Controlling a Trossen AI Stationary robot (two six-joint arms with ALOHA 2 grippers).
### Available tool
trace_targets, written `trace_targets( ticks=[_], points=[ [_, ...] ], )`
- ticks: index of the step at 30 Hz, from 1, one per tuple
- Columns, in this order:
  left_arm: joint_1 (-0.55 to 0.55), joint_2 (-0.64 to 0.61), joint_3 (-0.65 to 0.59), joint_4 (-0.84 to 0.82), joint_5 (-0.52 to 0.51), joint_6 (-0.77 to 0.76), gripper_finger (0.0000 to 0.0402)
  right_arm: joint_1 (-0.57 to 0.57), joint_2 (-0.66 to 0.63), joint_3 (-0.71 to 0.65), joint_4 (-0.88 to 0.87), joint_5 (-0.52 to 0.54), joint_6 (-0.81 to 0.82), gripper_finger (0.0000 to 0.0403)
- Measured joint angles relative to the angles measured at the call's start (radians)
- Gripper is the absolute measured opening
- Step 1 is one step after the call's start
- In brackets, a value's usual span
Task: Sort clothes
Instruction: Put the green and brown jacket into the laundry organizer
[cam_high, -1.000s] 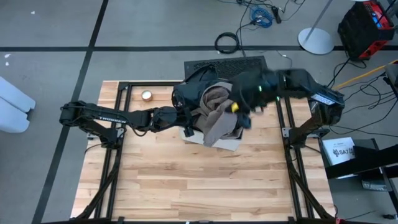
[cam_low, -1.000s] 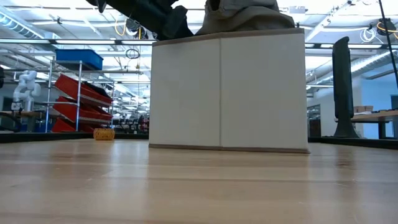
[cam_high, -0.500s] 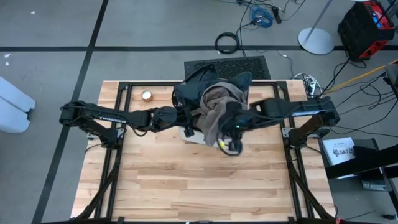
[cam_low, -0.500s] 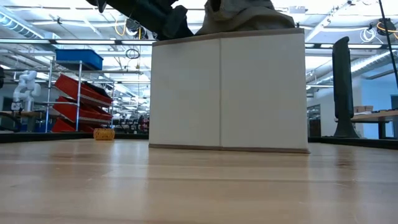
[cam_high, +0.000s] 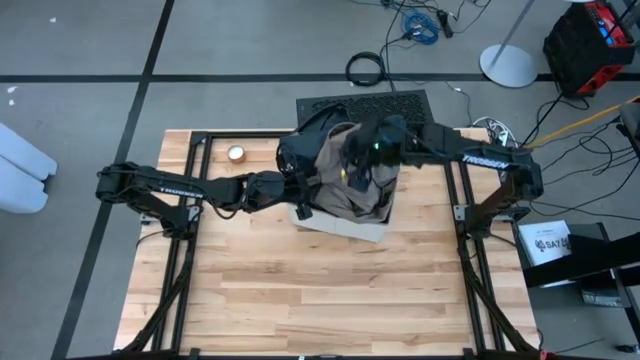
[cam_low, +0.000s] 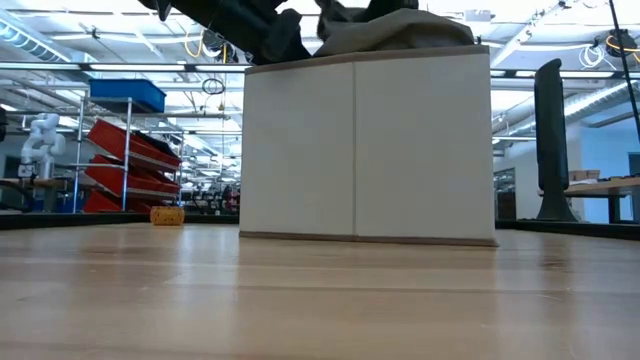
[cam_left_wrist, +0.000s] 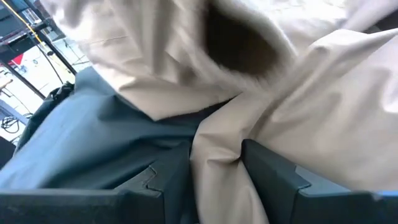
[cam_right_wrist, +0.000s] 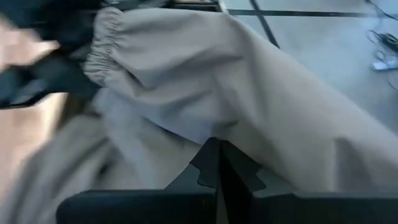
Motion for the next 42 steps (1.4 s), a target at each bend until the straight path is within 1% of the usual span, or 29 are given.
trace_targets(
  ticks=[3, 6, 8, 10, 14, 20, 22, 24, 27, 30, 34, 36, 40, 42],
  points=[
    [0.000, 0.000, 0.000, 0.000, 0.000, 0.005, 0.0160, -0.069, 0.000, 0.000, 0.017, -0.020, -0.018, 0.0000],
    [0.003, 0.000, 0.000, 0.004, 0.000, 0.026, 0.0160, -0.141, 0.004, -0.017, 0.064, -0.138, -0.023, 0.0000],
    [0.007, 0.000, 0.000, 0.012, 0.000, 0.030, 0.0160, -0.182, 0.011, -0.060, 0.115, -0.200, -0.022, 0.0000],
    [0.013, 0.000, 0.000, 0.025, 0.000, 0.030, 0.0160, -0.209, 0.027, -0.138, 0.195, -0.240, -0.017, 0.0000],
    [0.021, 0.000, 0.000, 0.026, 0.000, 0.030, 0.0160, -0.228, 0.045, -0.350, 0.399, -0.340, 0.024, 0.0000],
    [0.037, 0.000, 0.000, 0.028, 0.000, 0.043, 0.0160, -0.210, 0.049, -0.672, 0.738, -0.343, 0.101, 0.0000],
    [0.044, 0.000, 0.000, 0.038, 0.001, 0.048, 0.0160, -0.208, 0.047, -0.740, 0.790, -0.343, 0.124, 0.0000],
    [0.050, 0.000, 0.000, 0.060, 0.007, 0.050, 0.0160, -0.208, 0.043, -0.786, 0.796, -0.344, 0.141, 0.0000],
    [0.057, 0.000, 0.000, 0.126, 0.020, 0.051, 0.0160, -0.207, 0.043, -0.828, 0.804, -0.345, 0.152, 0.0000],
    [0.058, 0.000, 0.000, 0.192, 0.056, 0.051, 0.0160, -0.207, 0.043, -0.832, 0.800, -0.345, 0.146, 0.0000],
    [0.057, 0.008, 0.000, 0.231, 0.108, 0.050, 0.0160, -0.208, 0.044, -0.832, 0.795, -0.327, 0.124, 0.0000],
    [0.059, 0.036, 0.000, 0.251, 0.118, 0.048, 0.0160, -0.211, 0.044, -0.832, 0.795, -0.322, 0.107, 0.0000],
    [0.061, 0.148, 0.001, 0.323, 0.148, 0.038, 0.0160, -0.215, 0.045, -0.833, 0.793, -0.341, 0.022, 0.0000],
    [0.059, 0.179, 0.004, 0.356, 0.142, 0.042, 0.0160, -0.219, 0.048, -0.834, 0.790, -0.381, -0.047, 0.0000]
  ],
)
